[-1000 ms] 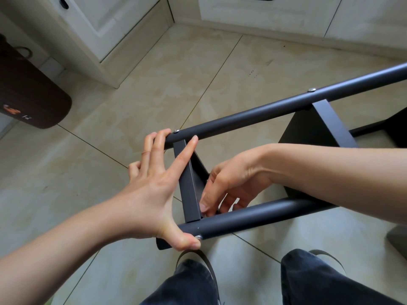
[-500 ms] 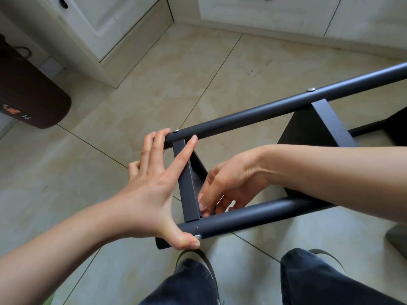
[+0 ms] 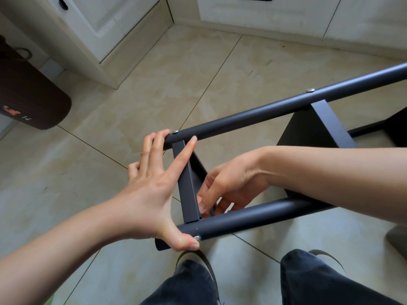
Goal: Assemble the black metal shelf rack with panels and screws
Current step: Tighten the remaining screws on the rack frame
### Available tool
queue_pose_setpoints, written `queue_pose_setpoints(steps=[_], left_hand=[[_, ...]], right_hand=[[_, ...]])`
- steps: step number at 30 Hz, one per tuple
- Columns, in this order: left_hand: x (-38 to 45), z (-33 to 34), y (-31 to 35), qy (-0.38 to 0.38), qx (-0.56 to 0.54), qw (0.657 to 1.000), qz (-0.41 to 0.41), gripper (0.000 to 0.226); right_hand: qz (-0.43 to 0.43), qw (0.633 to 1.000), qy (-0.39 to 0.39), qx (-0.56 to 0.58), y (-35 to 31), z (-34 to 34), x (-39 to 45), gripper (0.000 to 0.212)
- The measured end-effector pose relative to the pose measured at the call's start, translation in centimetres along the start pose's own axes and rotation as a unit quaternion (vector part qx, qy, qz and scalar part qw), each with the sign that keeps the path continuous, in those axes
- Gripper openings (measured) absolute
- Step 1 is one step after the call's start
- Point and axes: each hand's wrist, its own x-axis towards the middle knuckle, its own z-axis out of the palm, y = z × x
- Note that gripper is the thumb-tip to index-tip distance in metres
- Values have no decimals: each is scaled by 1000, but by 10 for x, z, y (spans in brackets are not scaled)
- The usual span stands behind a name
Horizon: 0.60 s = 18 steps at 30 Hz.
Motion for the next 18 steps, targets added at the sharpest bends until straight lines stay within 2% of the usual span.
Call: queue_pose_setpoints(steps=[8, 14, 18], left_hand=[[0, 0, 0, -4, -3, 1000, -2, 156], [0, -1, 1, -6, -3, 1000, -3, 155], [0, -1, 1, -7, 0, 1000, -4, 154]], right_hand=[[8, 1000, 22, 11, 2, -1, 3, 19], [-7, 999, -10, 44, 2, -1, 3, 18], [-2, 999, 11, 37, 3, 1, 5, 23]])
